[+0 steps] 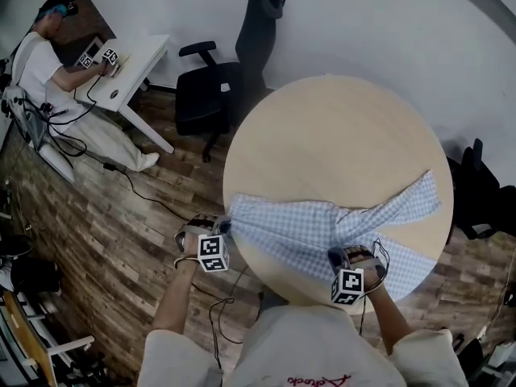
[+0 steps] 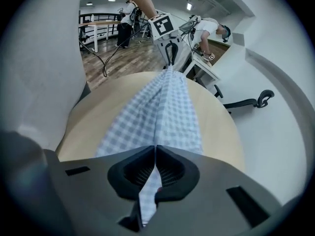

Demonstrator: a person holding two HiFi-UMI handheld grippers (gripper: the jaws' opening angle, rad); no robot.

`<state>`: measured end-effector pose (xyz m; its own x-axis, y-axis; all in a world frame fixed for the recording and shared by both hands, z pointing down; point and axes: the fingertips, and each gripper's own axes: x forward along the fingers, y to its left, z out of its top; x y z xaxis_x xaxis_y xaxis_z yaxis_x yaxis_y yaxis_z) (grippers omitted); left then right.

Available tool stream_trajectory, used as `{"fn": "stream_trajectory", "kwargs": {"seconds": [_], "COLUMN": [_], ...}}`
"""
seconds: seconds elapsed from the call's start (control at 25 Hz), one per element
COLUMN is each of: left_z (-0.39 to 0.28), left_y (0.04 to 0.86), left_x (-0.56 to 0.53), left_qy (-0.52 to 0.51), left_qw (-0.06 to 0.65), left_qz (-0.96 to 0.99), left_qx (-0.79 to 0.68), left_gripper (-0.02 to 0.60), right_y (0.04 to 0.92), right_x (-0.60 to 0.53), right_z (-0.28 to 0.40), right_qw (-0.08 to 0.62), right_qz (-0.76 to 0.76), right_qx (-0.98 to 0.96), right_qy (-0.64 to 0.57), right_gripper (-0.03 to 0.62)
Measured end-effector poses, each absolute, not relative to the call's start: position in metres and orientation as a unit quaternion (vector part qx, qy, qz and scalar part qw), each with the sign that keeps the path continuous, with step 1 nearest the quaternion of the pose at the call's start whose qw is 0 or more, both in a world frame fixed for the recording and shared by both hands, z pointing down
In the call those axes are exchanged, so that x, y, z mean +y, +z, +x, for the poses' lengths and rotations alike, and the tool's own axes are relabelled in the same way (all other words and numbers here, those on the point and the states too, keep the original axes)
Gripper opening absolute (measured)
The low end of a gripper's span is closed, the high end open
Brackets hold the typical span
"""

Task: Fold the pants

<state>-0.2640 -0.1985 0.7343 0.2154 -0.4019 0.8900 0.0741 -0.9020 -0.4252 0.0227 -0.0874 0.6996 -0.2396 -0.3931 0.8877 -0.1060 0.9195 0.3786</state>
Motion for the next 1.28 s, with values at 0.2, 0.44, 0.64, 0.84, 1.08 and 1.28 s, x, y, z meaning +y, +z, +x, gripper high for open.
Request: {"fn": "stream_trajectory", "kwargs": {"seconds": [0.2, 0.44, 0.64, 0.84, 1.08, 1.28], "left_z": [-0.276, -0.272, -0.259, -0.211, -0.096, -0.001], "left_y": [0.768, 0.761, 0.73, 0.685, 0.633, 0.615], "left_x": [-0.161, -0.153, -0.177, -0.215, -0.228, -0.207], "left_qy": [-0.632, -0.601, -0.557, -0.484, -0.309, -0.205], "left_qw": [0.155, 0.109, 0.13, 0.157, 0.035, -0.078], "left_qz": [-0.754, -0.783, -0.803, -0.839, -0.926, -0.963], "left_qx": [0.088, 0.122, 0.167, 0.196, 0.213, 0.155], "left_gripper": [0.055, 0.089, 0.087, 0.084, 0.034, 0.031], "right_y": [0.733, 0.753, 0.737, 0.695, 0.622, 0.58], "right_x": [-0.056, -0.036, -0.054, -0.093, -0.126, -0.104], "right_z": [0.016, 0.007, 0.002, 0.007, 0.072, 0.163], "right_qw": [0.607, 0.603, 0.579, 0.508, 0.262, 0.101], "right_qz": [0.132, 0.117, 0.161, 0.281, 0.527, 0.663], "right_qx": [-0.78, -0.789, -0.799, -0.814, -0.792, -0.709], "right_qy": [-0.073, -0.013, -0.016, 0.005, 0.162, 0.218], "right_gripper": [0.037, 0.075, 0.075, 0.037, 0.029, 0.029]}}
